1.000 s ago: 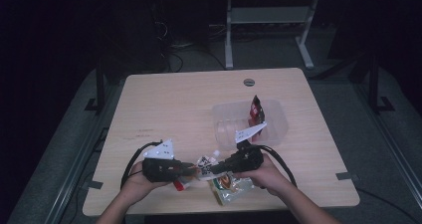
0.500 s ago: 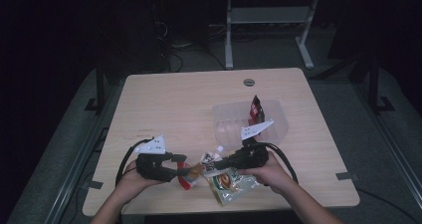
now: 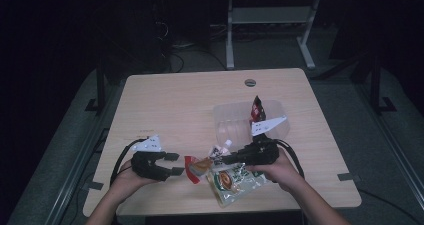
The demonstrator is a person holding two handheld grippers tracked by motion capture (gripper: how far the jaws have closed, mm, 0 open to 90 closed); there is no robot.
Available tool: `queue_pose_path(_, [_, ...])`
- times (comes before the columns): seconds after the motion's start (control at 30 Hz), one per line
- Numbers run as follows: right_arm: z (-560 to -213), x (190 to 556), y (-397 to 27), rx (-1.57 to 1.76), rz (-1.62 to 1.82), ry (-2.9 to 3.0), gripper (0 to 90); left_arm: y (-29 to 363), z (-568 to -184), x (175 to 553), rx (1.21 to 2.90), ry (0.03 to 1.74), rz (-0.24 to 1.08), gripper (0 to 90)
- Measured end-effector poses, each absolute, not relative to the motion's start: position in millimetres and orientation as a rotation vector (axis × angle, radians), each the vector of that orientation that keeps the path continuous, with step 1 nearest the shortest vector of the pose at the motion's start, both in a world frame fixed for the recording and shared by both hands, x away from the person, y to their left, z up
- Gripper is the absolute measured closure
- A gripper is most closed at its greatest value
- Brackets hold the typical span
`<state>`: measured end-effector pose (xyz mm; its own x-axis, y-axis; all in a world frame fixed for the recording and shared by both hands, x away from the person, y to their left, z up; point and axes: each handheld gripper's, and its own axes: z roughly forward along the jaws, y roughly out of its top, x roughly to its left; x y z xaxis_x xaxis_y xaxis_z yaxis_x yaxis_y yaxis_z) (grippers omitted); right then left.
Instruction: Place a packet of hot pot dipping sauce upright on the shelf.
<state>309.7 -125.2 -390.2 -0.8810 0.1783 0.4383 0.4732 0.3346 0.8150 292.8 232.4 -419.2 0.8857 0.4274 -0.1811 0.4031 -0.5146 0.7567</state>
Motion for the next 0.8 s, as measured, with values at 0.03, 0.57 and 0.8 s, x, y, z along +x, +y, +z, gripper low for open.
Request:
queue_pose_path(0.03, [-388,310,-127,-0.585,-1.571,-2.336,89.6,232,-420,293,2.176,0.596,0.033,38.9])
queue_pose_path(0.57, [-351,315,-176,-0.696,-1.701,-2.355,89.6,235,-423,296,2.189,0.613,0.030,34.6])
queue_pose_path(0.8, [-333,318,-200,-0.759,-1.788,-2.347,89.7,235,-424,297,2.187,0.616,0.031,34.4])
